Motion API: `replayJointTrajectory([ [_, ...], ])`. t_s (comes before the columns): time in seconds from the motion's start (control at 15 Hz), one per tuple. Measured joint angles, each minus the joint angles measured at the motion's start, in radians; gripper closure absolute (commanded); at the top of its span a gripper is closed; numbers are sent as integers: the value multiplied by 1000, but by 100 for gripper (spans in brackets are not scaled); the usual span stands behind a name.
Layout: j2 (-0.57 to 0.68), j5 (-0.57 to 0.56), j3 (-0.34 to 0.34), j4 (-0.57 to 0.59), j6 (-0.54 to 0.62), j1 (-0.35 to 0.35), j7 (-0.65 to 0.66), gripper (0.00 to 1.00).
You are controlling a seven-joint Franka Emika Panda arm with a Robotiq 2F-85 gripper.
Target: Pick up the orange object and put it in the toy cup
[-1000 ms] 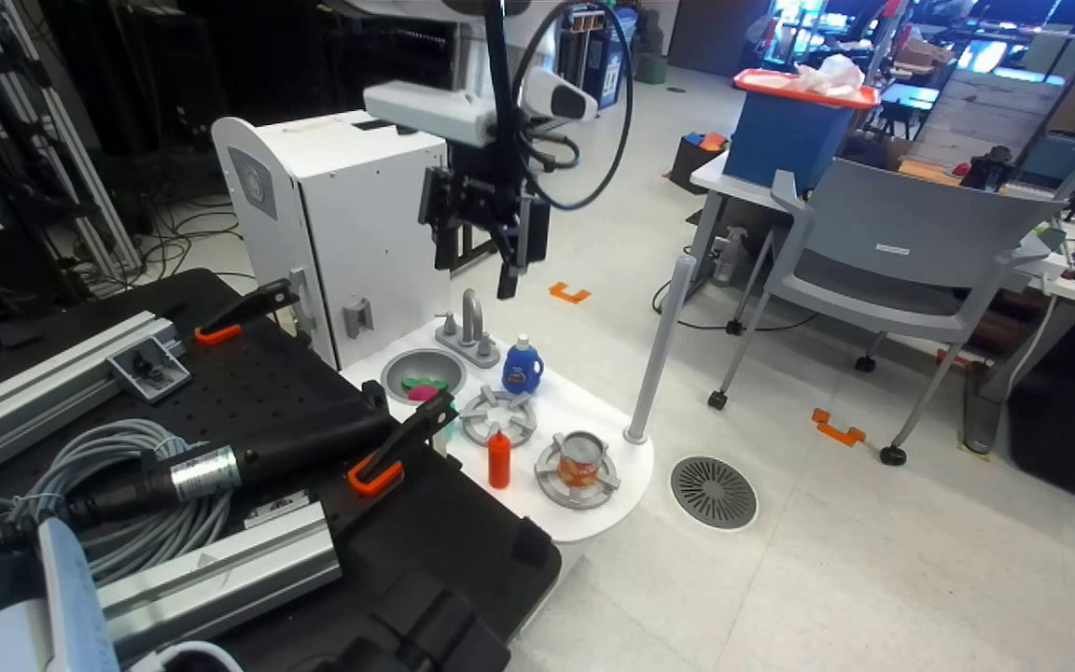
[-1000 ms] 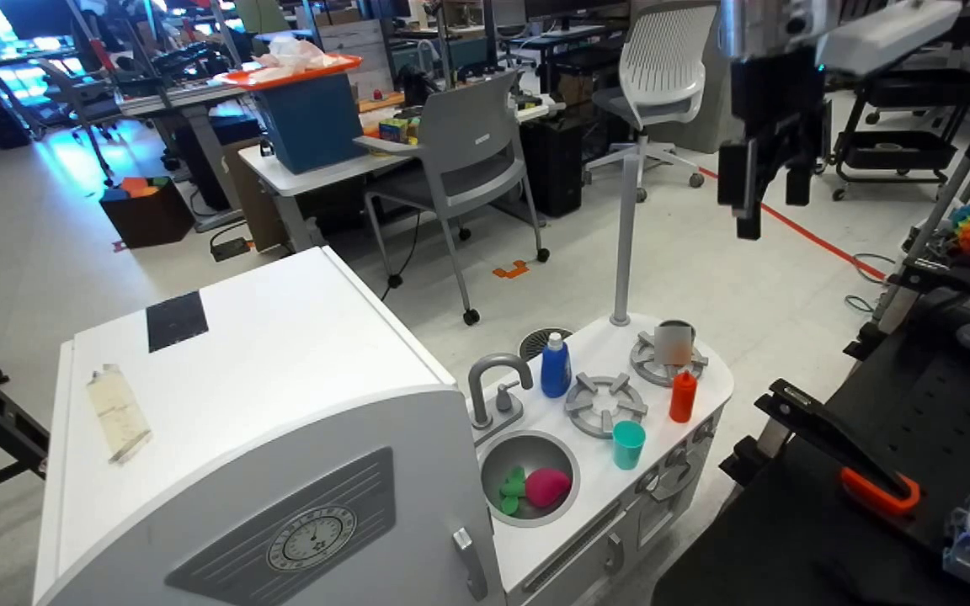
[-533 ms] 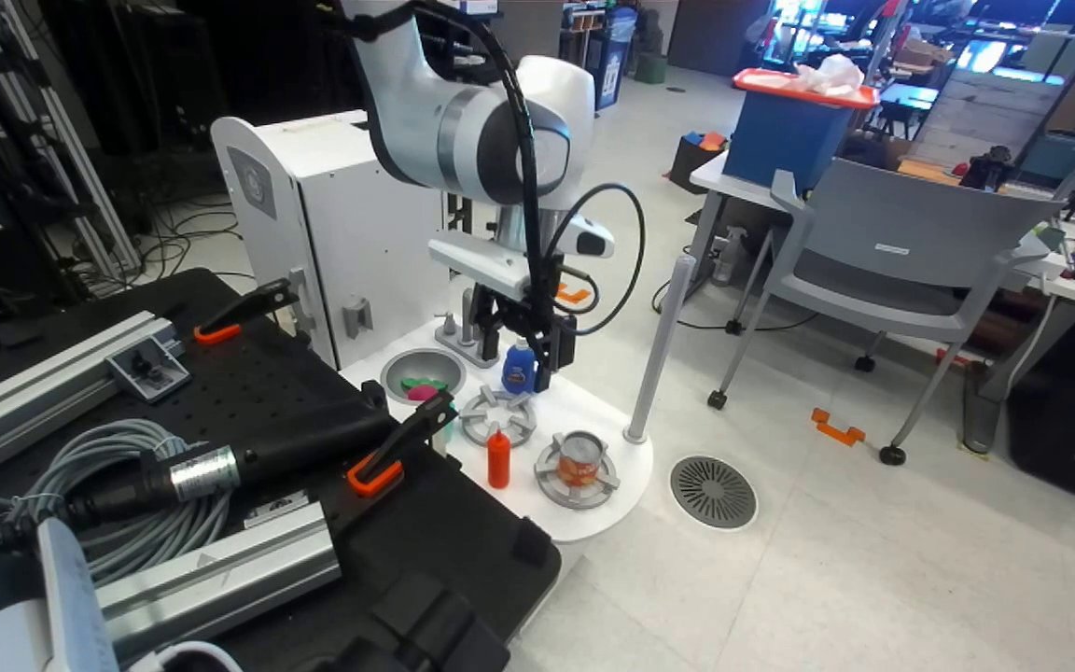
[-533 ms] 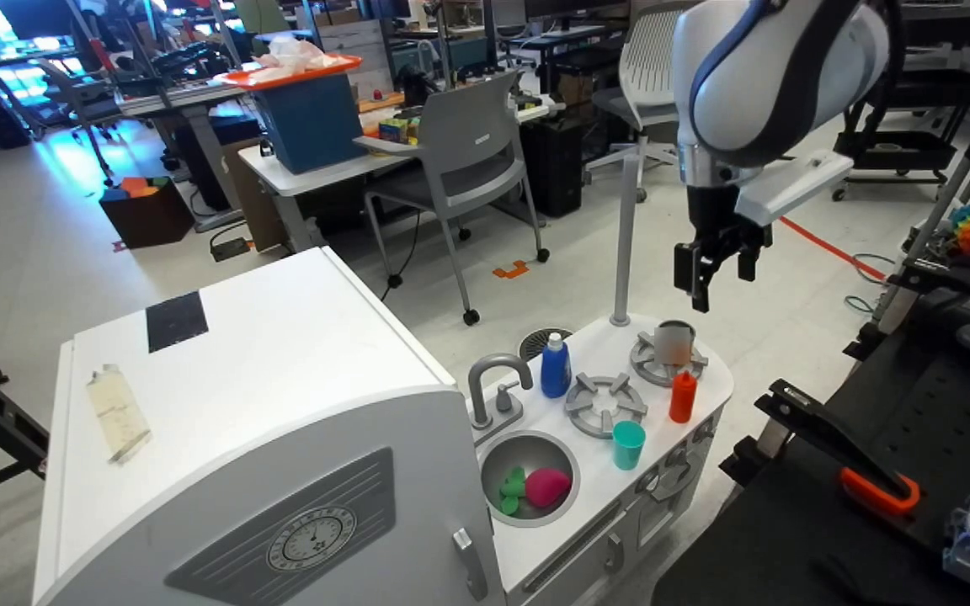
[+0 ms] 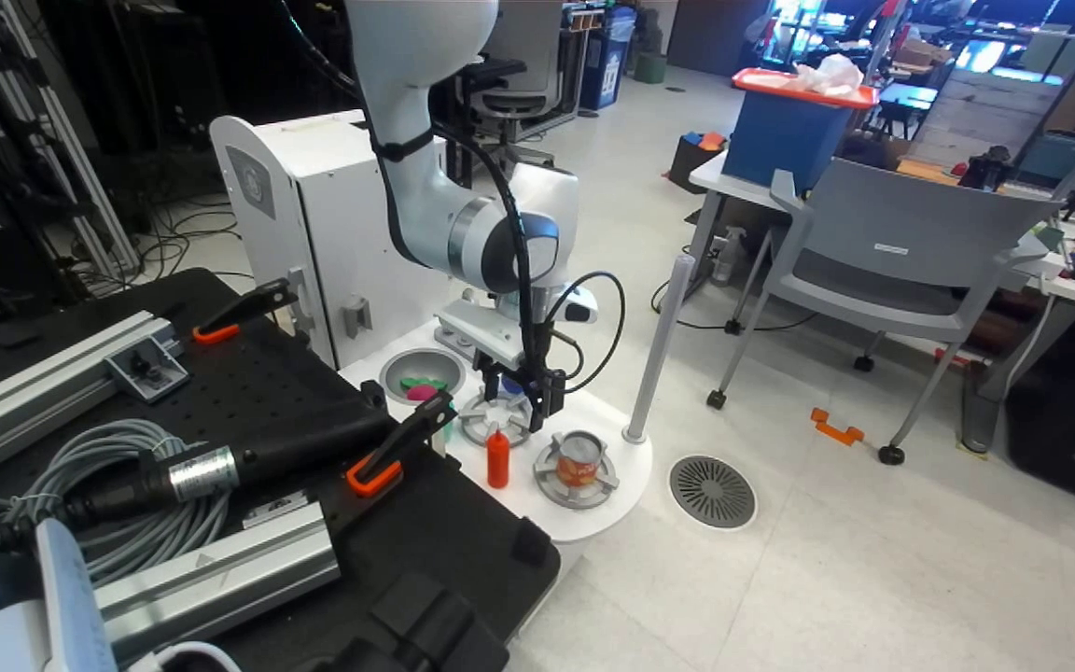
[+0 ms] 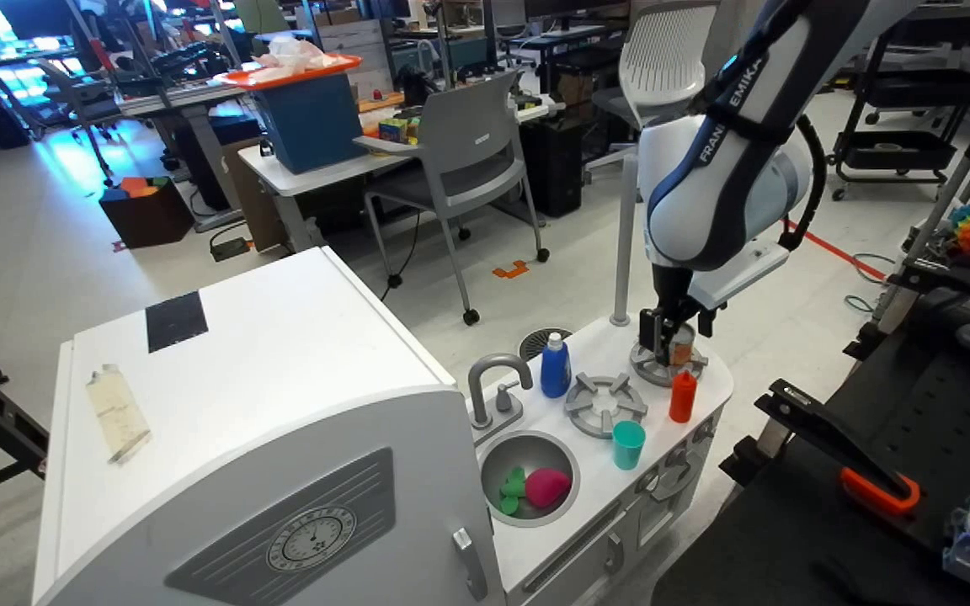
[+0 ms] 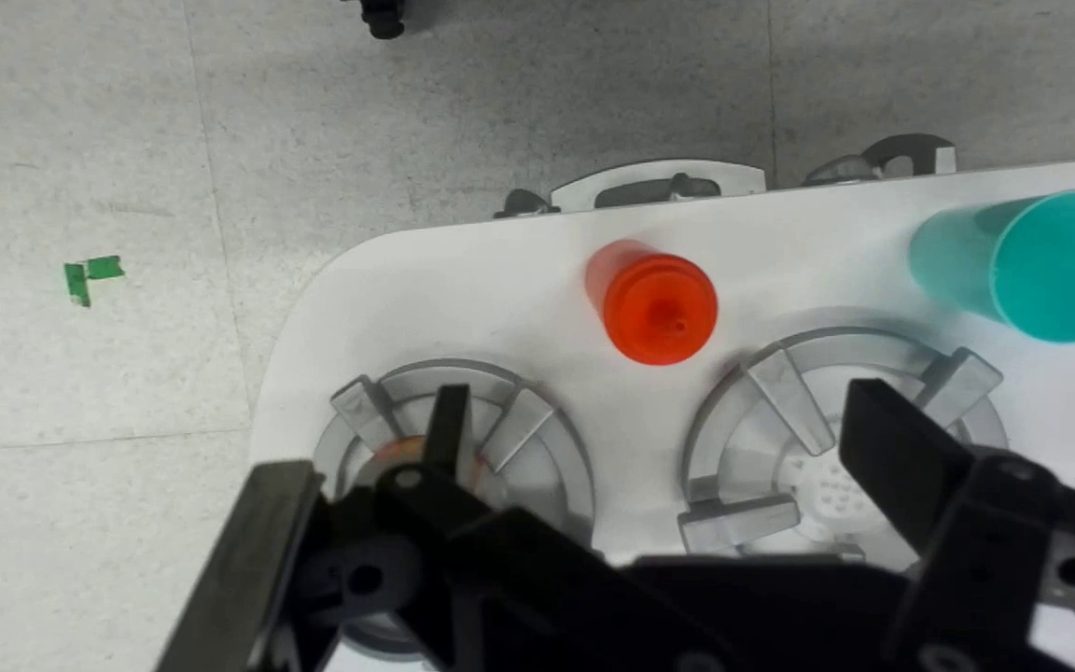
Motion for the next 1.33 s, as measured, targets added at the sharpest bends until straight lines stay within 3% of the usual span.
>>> replayJointTrajectory([
  [0.4,113,40,65,96,43,6,-12,0],
  [0.8,156,43,42,144,96,17,-8,0],
  [1.33,184,46,1,158,82,21,22,0],
])
